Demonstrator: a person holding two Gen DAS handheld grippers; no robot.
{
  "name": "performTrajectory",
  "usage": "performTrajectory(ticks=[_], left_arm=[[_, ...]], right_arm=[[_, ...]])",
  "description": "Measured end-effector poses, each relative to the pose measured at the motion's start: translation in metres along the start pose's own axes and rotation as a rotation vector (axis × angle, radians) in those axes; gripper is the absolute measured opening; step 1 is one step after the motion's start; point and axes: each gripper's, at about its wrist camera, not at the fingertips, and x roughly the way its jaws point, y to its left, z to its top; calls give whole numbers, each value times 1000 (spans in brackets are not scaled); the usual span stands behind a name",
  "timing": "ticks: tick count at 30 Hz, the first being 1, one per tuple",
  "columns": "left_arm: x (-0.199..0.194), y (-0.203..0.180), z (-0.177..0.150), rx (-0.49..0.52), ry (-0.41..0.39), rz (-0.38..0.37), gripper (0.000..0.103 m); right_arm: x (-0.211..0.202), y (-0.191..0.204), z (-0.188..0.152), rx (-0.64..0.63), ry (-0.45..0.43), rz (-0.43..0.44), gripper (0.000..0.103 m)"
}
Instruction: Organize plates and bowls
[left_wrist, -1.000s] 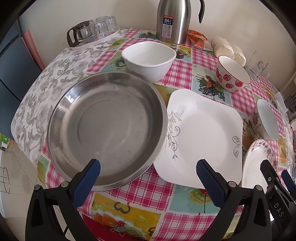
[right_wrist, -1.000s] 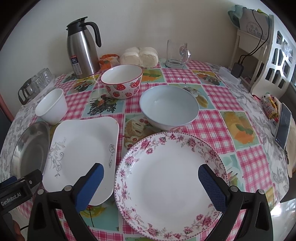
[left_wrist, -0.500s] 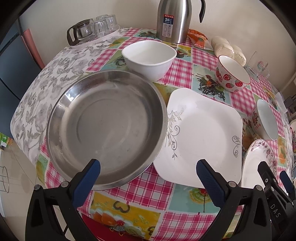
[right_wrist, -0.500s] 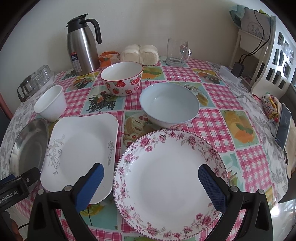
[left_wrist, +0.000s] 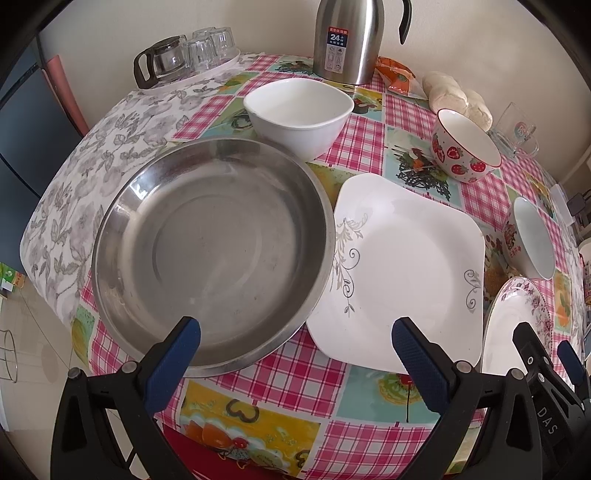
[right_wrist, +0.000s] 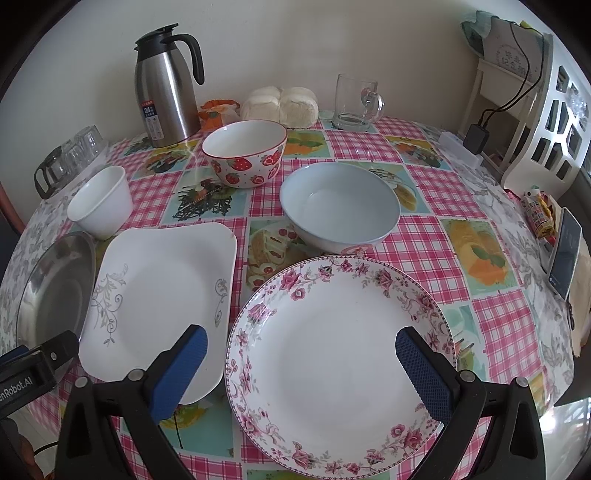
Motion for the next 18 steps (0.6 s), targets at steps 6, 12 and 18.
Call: performTrajectory(ticks=[6,12,18], left_arm=[[0,1,-1,-2,1,-1,103],[1,1,-1,-3,1,-2,103],[1,2,-1,-4,2,-3,103]], right_arm=[[0,0,0,0,0,-1,103],[0,0,0,-1,0,-1,103],[1,1,0,-3,-1,-1,103]])
